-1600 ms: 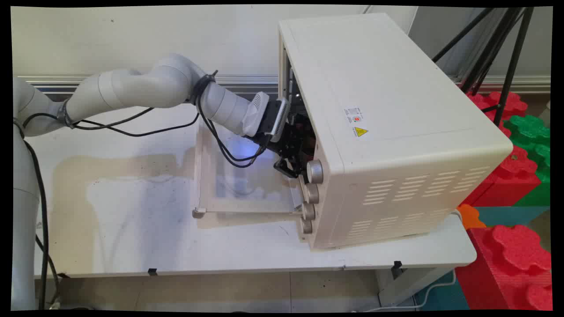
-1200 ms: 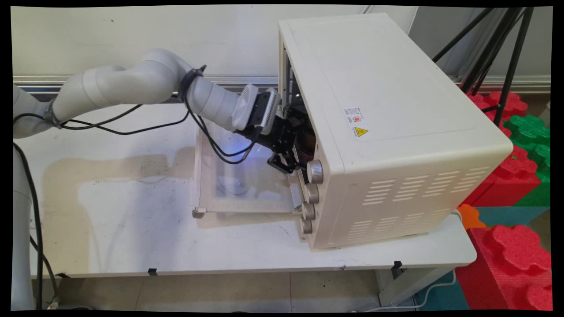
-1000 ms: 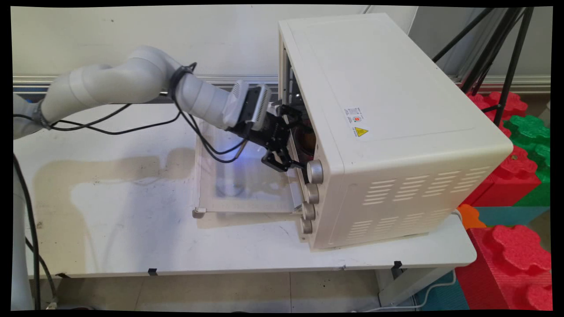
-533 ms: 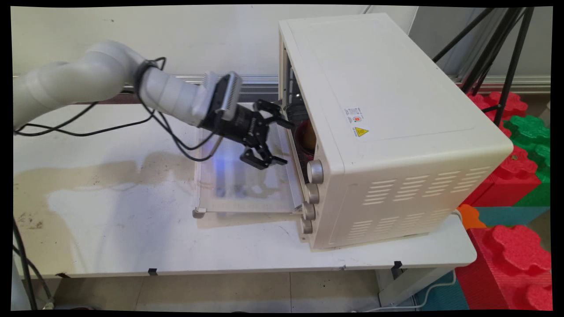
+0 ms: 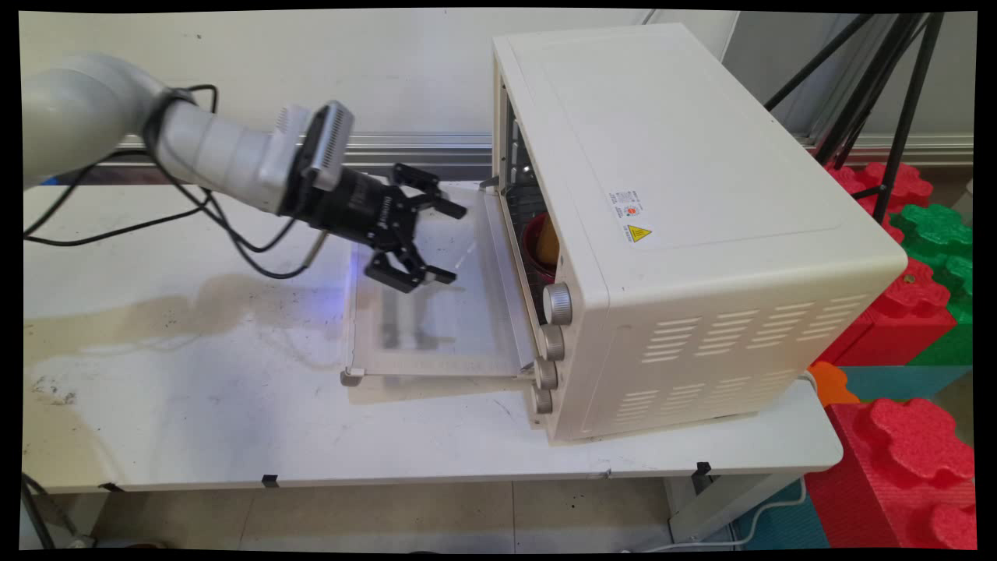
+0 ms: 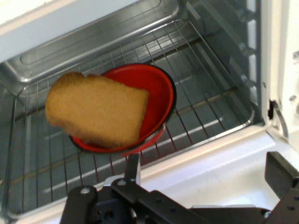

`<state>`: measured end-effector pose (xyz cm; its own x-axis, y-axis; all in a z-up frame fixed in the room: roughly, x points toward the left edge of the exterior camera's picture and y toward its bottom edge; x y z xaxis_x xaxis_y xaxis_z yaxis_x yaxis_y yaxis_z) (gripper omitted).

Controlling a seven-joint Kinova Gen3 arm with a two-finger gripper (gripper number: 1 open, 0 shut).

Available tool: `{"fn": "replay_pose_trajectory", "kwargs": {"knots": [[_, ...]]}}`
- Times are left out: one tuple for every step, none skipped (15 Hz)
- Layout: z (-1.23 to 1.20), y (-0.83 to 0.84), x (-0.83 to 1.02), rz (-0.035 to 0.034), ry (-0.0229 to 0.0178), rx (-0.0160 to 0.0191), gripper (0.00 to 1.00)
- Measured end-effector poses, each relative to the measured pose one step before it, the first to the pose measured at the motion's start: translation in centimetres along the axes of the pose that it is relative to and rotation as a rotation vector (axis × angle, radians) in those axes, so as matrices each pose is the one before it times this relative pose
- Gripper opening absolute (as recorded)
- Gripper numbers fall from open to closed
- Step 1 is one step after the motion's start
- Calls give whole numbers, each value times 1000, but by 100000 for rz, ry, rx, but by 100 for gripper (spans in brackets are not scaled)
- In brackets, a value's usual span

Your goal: Close the oven

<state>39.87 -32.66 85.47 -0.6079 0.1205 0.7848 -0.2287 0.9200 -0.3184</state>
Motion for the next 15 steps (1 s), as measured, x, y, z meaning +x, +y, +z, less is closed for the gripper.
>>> {"fn": "replay_pose_trajectory", "kwargs": {"knots": [[-990, 121, -177, -994, -478, 134, 100], [-849, 77, -175, -771, -469, 88, 100], [-971, 85, -216, -937, -565, 119, 100], [-985, 77, -204, -1075, -473, 223, 100], [-775, 35, -153, -819, -474, 18, 100], [-879, 34, -193, -895, -648, -18, 100], [-839, -9, -218, -967, -785, -60, 100], [-743, -1, -238, -732, -896, 5, 100], [-449, -14, -154, -400, -589, -36, 100], [-626, -50, -181, -605, -691, -31, 100], [-683, -32, -212, -755, -783, -51, 100], [-634, -15, -184, -814, -588, 4, 100], [-475, -23, -140, -624, -470, -17, 100], [-291, -21, -87, -395, -285, -20, 100], [-409, -40, -115, -557, -381, 2, 100]]}}
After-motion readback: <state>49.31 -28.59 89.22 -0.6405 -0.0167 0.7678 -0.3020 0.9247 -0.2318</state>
